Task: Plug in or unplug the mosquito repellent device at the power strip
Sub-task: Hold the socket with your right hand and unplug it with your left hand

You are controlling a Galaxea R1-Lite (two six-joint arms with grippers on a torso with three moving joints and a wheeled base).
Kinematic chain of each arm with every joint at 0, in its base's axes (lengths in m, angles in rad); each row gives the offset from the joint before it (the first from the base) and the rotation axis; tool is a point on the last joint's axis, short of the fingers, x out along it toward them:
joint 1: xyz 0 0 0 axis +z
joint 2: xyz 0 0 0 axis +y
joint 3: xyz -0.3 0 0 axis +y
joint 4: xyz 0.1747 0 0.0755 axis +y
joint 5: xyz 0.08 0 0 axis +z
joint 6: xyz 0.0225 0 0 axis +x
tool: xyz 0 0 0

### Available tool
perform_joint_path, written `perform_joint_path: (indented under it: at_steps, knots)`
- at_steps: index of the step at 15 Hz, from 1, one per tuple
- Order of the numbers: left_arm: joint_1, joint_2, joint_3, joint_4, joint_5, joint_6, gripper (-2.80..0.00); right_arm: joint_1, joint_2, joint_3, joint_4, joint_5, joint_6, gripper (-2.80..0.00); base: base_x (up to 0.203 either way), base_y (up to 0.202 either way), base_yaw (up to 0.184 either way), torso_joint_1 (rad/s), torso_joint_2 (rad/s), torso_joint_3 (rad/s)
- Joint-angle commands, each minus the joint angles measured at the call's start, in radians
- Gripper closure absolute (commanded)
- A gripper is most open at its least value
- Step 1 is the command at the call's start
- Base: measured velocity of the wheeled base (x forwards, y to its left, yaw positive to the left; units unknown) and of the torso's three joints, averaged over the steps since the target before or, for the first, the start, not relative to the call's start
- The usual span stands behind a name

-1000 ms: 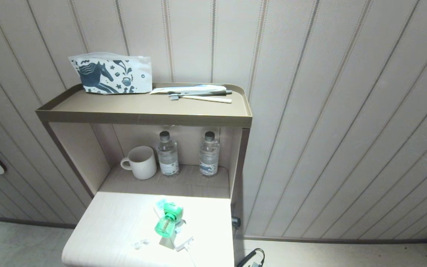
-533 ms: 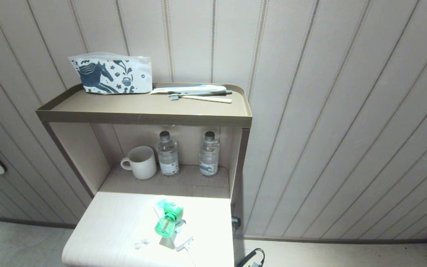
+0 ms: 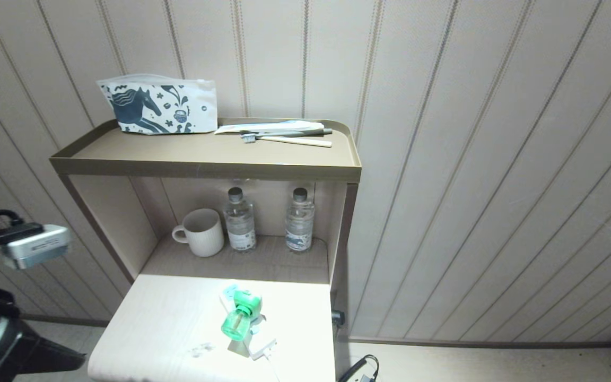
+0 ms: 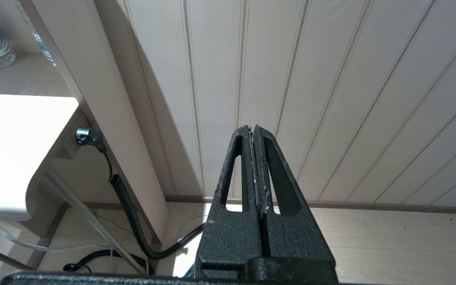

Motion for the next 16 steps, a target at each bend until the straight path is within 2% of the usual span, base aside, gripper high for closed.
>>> perform_joint_path:
  at_steps: [1,4,5,9,11,13,16]
  knots:
    - [-0.102,0.257,-0.077,0.013,-0.004,-0.013,0.0,0.0,0.0,0.0,0.0,0.0,0.0,0.0,0.0,0.0,0.0,0.0,0.0,0.0]
    - [-0.197,0.386,-0.183,0.017,-0.005,-0.022,0.0,0.0,0.0,0.0,0.0,0.0,0.0,0.0,0.0,0.0,0.0,0.0,0.0,0.0]
    - [-0.224,0.416,-0.201,0.017,-0.004,-0.022,-2.8,0.0,0.0,0.0,0.0,0.0,0.0,0.0,0.0,0.0,0.0,0.0,0.0,0.0]
    - [-0.288,0.548,-0.255,-0.019,0.009,-0.052,-2.8,0.0,0.0,0.0,0.0,0.0,0.0,0.0,0.0,0.0,0.0,0.0,0.0,0.0]
    - [-0.326,0.625,-0.296,-0.027,0.045,-0.09,-2.8,0.0,0.0,0.0,0.0,0.0,0.0,0.0,0.0,0.0,0.0,0.0,0.0,0.0]
    - [-0.361,0.693,-0.349,-0.031,0.069,-0.155,-2.8,0.0,0.0,0.0,0.0,0.0,0.0,0.0,0.0,0.0,0.0,0.0,0.0,0.0]
    - [-0.387,0.775,-0.407,-0.043,0.147,-0.181,-2.8,0.0,0.0,0.0,0.0,0.0,0.0,0.0,0.0,0.0,0.0,0.0,0.0,0.0]
